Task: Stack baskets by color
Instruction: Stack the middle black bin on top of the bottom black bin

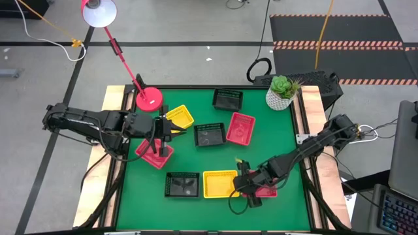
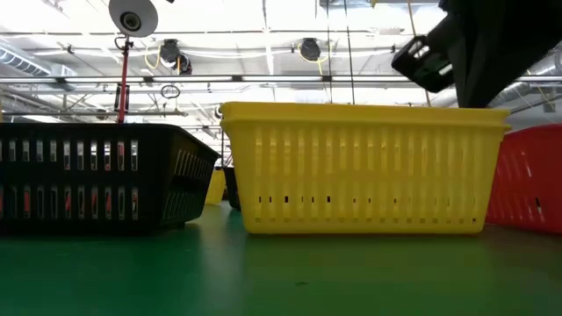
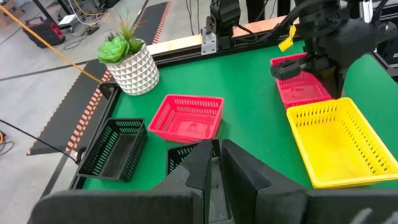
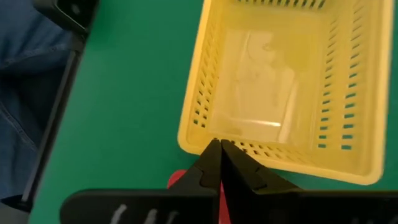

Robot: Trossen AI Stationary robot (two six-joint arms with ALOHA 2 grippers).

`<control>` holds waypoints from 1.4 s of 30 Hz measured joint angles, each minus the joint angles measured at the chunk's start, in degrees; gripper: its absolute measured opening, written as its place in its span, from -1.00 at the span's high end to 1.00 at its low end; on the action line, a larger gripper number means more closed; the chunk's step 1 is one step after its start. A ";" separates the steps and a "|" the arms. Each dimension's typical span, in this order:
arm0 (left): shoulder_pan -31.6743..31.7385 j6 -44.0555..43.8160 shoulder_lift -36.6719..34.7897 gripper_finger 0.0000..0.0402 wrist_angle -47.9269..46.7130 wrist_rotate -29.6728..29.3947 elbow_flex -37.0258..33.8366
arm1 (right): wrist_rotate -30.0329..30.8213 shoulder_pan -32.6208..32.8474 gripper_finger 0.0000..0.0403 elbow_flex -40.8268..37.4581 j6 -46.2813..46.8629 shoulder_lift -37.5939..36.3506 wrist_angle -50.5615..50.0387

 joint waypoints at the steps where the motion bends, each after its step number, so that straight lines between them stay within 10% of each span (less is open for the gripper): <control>1: 0.00 0.00 0.00 0.79 0.00 0.00 0.00 | 0.05 0.00 1.00 0.01 -0.01 -0.57 0.21; 17: -0.02 -9.17 1.11 0.79 -3.36 -1.80 0.04 | 13.80 -0.05 1.00 0.02 -2.05 -9.72 -3.96; 42: 3.38 -8.61 21.00 0.50 4.18 -1.96 0.04 | 16.92 -0.28 1.00 0.02 -6.45 -15.02 -9.81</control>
